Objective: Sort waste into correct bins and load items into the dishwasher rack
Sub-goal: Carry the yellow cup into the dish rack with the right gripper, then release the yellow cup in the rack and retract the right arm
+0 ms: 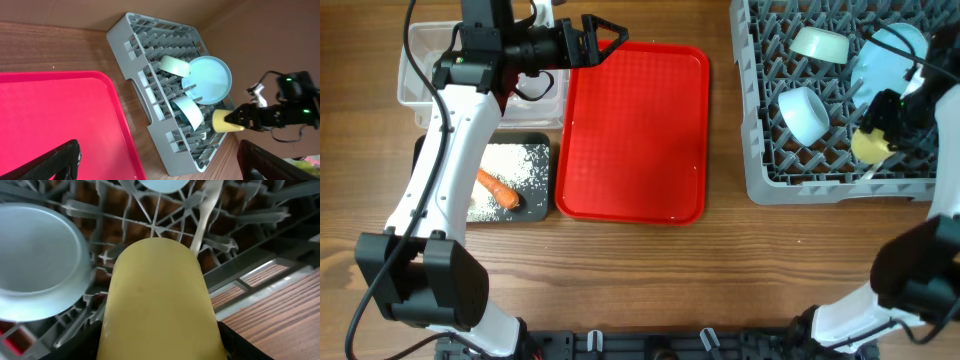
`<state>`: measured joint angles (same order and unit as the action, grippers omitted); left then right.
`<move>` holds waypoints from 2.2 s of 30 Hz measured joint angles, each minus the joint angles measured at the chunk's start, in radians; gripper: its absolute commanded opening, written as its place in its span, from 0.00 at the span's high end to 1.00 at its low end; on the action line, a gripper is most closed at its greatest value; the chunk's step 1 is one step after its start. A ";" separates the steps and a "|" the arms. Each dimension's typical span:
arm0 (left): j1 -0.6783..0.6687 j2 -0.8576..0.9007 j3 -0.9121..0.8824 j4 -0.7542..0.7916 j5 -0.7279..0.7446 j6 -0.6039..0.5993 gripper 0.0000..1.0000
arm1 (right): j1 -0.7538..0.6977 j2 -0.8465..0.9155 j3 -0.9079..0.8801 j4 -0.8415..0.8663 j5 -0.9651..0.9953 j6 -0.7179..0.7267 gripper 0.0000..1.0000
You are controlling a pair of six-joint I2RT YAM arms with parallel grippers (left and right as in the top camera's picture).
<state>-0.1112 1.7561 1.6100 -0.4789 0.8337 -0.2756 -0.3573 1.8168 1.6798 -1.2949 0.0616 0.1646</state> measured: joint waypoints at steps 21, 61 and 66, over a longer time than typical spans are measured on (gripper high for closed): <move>0.000 0.000 0.000 0.000 0.000 0.000 0.00 | -0.058 0.071 0.110 -0.120 -0.039 0.017 0.00; 0.000 0.000 0.000 -0.001 -0.008 0.000 0.00 | 0.422 -1.446 -1.557 1.498 -0.348 -0.063 0.00; 0.000 0.000 0.000 0.000 -0.008 0.000 0.00 | 0.422 -1.589 -1.640 1.502 -0.335 -0.100 0.00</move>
<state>-0.1112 1.7561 1.6100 -0.4786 0.8261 -0.2756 0.0650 0.2276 0.0402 0.2070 -0.2733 0.0643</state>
